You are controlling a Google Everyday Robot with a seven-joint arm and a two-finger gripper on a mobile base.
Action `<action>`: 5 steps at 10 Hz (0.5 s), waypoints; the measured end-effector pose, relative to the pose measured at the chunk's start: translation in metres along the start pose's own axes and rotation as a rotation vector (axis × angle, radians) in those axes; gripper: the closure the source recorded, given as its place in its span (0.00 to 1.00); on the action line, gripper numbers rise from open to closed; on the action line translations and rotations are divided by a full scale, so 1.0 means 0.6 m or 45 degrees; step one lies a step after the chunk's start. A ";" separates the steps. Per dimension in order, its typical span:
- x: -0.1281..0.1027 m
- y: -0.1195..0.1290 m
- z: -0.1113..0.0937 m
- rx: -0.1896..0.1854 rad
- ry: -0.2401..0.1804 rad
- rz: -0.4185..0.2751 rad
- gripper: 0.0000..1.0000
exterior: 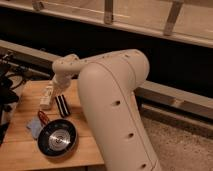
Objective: Place the eraser in the ceramic cup
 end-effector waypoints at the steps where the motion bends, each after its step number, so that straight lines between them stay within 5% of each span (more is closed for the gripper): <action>1: -0.005 0.000 -0.006 -0.024 -0.004 0.002 0.85; 5: 0.025 -0.037 0.035 0.081 0.179 0.002 0.54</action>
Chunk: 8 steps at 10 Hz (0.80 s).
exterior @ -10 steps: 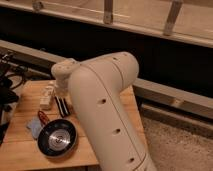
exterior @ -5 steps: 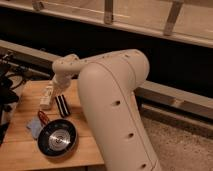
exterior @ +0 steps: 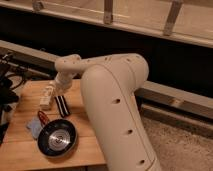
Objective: Place the eraser in the ceramic cup
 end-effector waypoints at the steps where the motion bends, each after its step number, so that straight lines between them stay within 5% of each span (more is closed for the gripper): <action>1: 0.009 -0.015 0.022 0.043 0.064 0.001 0.42; 4: 0.022 -0.039 0.043 0.092 0.147 0.009 0.20; 8: 0.025 -0.038 0.052 0.100 0.166 0.001 0.20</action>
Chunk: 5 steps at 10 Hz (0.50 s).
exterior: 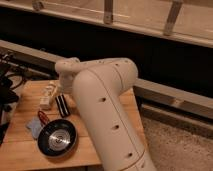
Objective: Place the eraser in the ceramic cup
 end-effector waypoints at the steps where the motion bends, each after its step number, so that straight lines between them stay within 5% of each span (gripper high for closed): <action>1: 0.000 -0.001 0.010 0.001 0.022 -0.002 0.20; 5: 0.013 -0.005 0.042 -0.016 0.105 -0.019 0.20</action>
